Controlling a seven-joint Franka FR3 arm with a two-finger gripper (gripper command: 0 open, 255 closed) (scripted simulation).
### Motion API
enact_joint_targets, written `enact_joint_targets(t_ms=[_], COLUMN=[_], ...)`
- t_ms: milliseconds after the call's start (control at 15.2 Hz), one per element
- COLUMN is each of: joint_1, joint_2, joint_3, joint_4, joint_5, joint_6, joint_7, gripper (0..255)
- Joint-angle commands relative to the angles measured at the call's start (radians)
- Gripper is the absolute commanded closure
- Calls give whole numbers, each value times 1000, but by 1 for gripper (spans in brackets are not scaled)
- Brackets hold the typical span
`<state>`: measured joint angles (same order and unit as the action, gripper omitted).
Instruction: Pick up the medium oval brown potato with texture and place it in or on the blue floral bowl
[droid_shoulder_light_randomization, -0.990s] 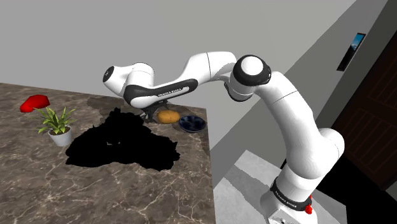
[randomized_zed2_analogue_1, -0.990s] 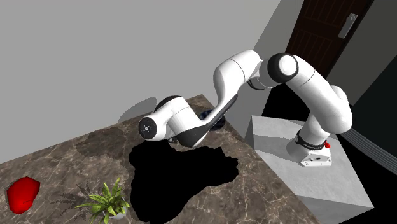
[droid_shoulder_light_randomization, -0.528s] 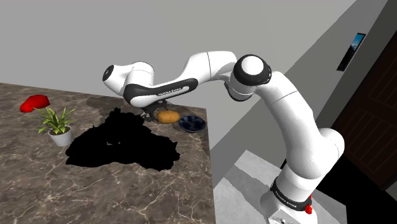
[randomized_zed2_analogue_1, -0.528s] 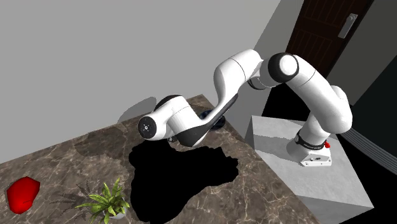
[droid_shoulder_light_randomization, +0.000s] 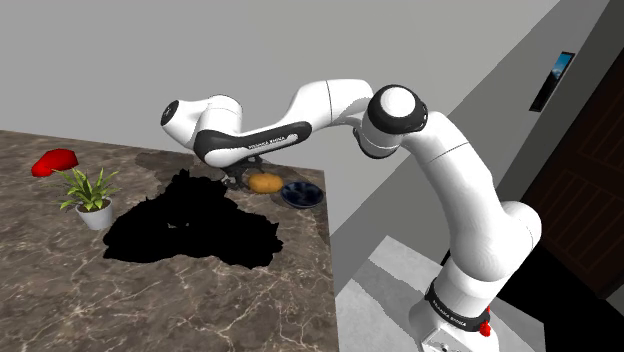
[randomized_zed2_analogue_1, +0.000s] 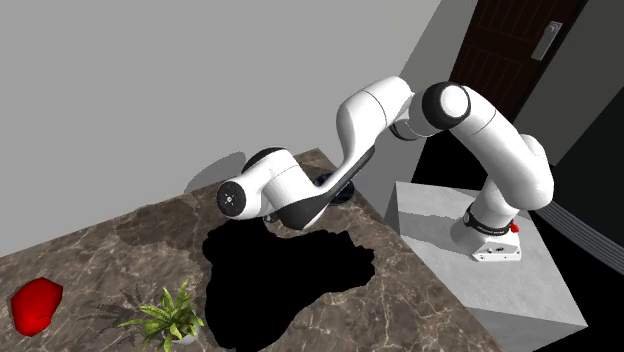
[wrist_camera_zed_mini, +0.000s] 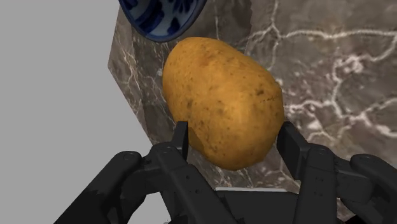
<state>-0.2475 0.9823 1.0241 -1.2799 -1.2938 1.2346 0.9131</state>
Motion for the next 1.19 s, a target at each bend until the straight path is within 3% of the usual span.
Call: enact_joint_targets(t_ms=[0,1122], joint_1=[0,34], joint_2=[-7,-90], joint_3=[3,31], joint_4=[7,119], joint_5=[4,24], joint_6=[-11,-120], joint_7=[-10,-122], gripper=[255,255])
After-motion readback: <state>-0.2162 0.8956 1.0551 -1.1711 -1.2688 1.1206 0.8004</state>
